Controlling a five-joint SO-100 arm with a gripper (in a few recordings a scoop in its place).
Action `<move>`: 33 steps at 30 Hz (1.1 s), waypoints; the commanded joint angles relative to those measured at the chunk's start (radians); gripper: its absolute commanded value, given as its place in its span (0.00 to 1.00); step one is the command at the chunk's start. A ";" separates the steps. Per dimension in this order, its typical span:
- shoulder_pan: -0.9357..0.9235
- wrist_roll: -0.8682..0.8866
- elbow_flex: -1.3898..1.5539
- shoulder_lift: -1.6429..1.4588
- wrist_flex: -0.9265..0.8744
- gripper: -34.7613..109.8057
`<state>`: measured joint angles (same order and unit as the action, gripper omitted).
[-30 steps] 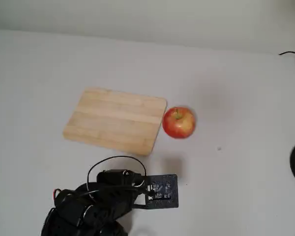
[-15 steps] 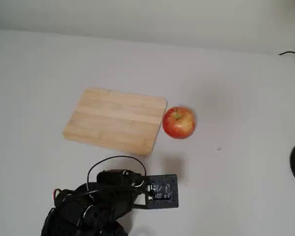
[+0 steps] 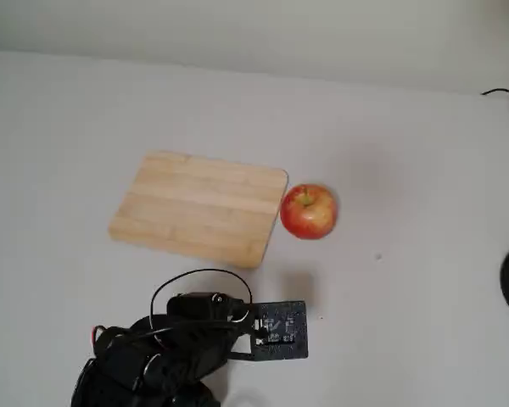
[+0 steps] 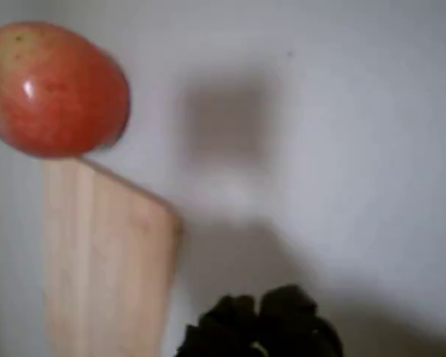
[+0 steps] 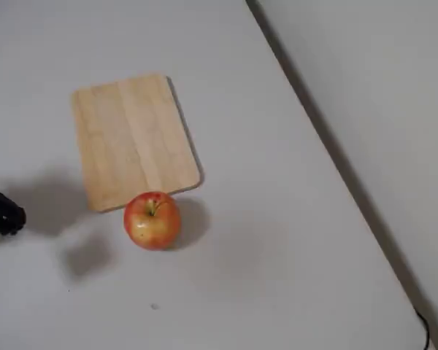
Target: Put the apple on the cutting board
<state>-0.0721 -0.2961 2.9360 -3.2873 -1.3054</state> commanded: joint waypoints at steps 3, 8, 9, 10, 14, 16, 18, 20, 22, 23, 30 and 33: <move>0.028 -0.020 0.034 -0.002 -0.008 0.24; 0.052 -0.040 0.035 -0.002 -0.008 0.24; 0.081 -0.041 0.040 -0.003 0.020 0.24; 0.109 -0.052 0.048 -0.003 0.058 0.24; 0.084 -0.192 0.035 -0.003 0.184 0.28; 0.046 -0.333 -0.037 -0.003 0.181 0.33; 0.035 -0.281 -0.123 0.011 0.221 0.41; 0.089 -0.253 -0.265 0.192 0.250 0.44; 0.072 -0.206 -0.472 0.488 0.265 0.52; 0.058 -0.192 -0.574 0.618 0.249 0.55; 0.009 -0.112 -1.108 1.201 0.071 0.63; -0.012 -0.091 -1.305 1.428 -0.044 0.64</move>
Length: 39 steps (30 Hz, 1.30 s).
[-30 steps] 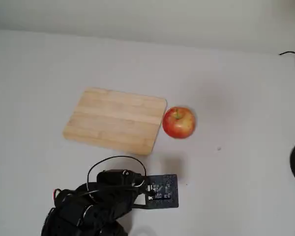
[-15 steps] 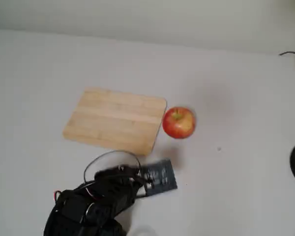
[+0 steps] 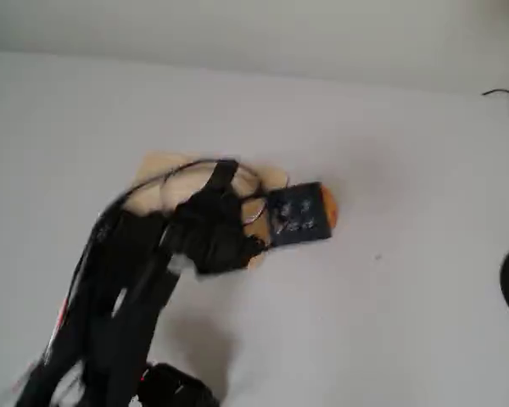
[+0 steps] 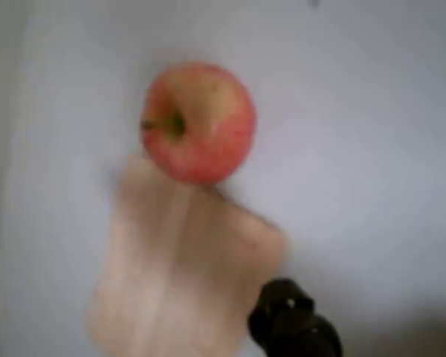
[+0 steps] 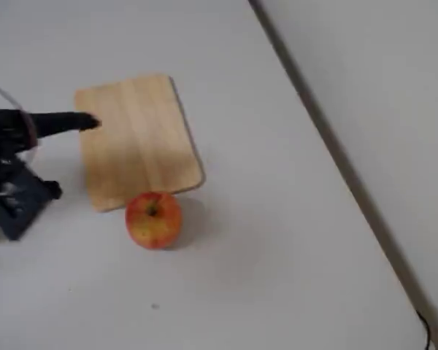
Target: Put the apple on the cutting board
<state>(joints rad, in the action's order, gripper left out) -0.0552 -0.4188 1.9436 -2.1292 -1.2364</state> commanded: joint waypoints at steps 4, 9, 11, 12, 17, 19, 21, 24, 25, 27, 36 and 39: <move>-0.055 0.034 -0.551 0.557 -0.282 0.70; -0.060 -0.012 -0.693 0.749 -0.357 0.71; -0.060 -0.005 -0.749 0.802 -0.360 0.71; -0.061 -0.003 -0.787 0.833 -0.368 0.71; -0.075 0.009 -1.037 1.003 -0.443 0.71; -0.084 0.015 -1.135 1.074 -0.474 0.71; -0.094 0.017 -1.213 1.134 -0.494 0.71; -0.100 0.017 -1.262 1.190 -0.503 0.70; -0.103 0.017 -1.267 1.206 -0.499 0.70; -0.106 0.017 -1.289 1.243 -0.499 0.70; -0.104 0.029 -1.370 1.341 -0.500 0.68; -0.106 0.032 -1.401 1.376 -0.506 0.66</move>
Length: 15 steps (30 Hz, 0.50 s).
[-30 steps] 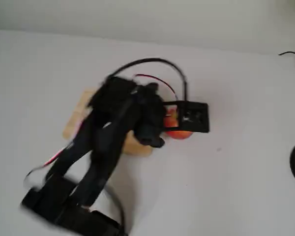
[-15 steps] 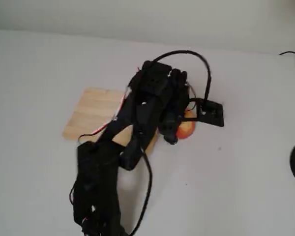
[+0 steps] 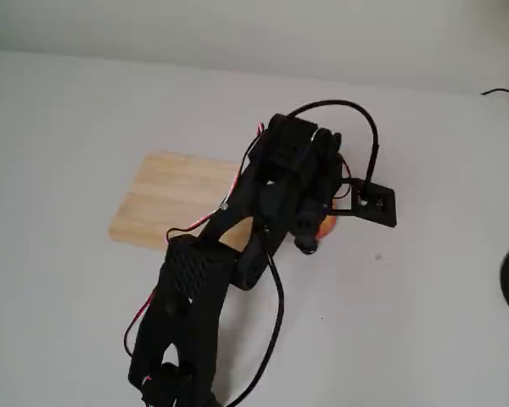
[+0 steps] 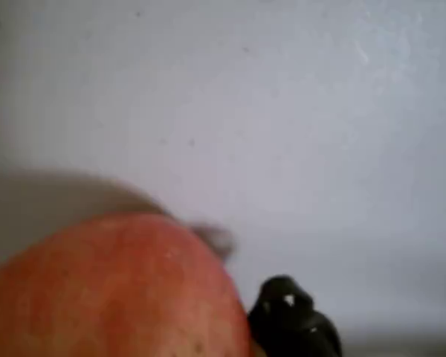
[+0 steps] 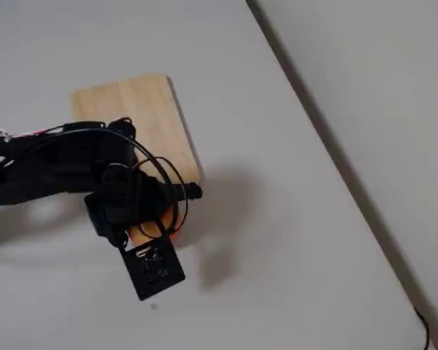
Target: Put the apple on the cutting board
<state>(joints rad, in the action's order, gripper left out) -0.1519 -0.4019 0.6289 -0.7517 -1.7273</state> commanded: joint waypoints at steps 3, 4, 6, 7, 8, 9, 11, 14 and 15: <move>-0.012 0.015 -0.094 0.023 -0.015 0.60; -0.012 0.015 -0.095 0.029 -0.015 0.57; -0.014 0.015 -0.095 0.038 -0.015 0.49; -0.014 0.015 -0.095 0.041 -0.015 0.45; -0.014 0.015 -0.095 0.046 -0.015 0.40; -0.014 0.017 -0.095 0.051 -0.020 0.36; -0.012 0.017 -0.095 0.057 -0.026 0.27; -0.011 0.017 -0.095 0.061 -0.028 0.24; -0.011 0.017 -0.095 0.061 -0.028 0.24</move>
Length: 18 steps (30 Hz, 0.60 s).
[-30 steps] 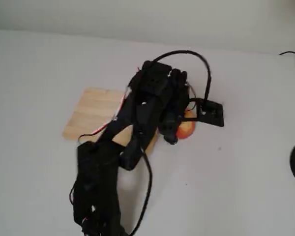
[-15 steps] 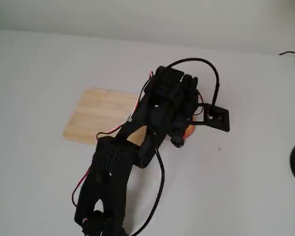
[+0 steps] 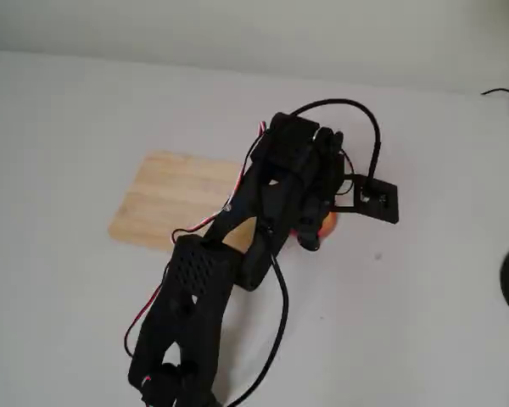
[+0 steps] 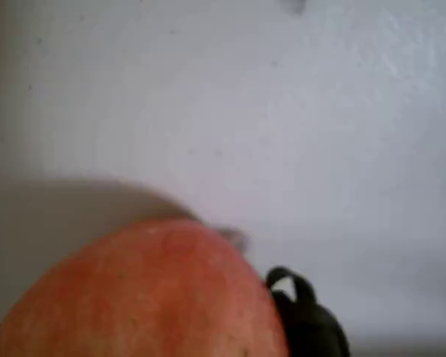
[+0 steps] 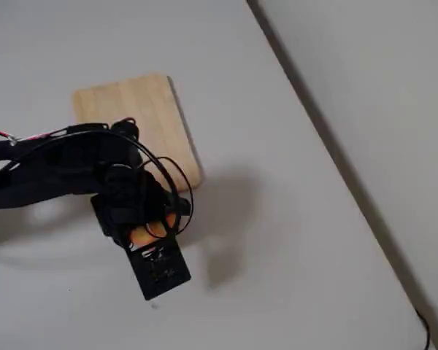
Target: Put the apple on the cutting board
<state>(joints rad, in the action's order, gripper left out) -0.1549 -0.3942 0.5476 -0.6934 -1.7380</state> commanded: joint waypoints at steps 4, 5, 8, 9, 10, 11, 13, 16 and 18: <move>-0.006 0.015 -0.046 -0.012 -0.043 0.24; -0.005 0.017 -0.075 -0.015 -0.061 0.24; 0.005 0.029 -0.095 -0.083 -0.075 0.24; 0.009 0.034 -0.095 -0.115 -0.077 0.24; 0.015 0.041 -0.092 -0.146 -0.078 0.24; 0.023 0.051 -0.091 -0.176 -0.078 0.24; 0.041 0.074 -0.089 -0.235 -0.080 0.24; 0.081 0.101 -0.086 -0.314 -0.081 0.24; 0.117 0.117 -0.086 -0.365 -0.083 0.24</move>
<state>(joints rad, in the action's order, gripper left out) -0.0951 -0.3037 0.5139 -0.8268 -1.7702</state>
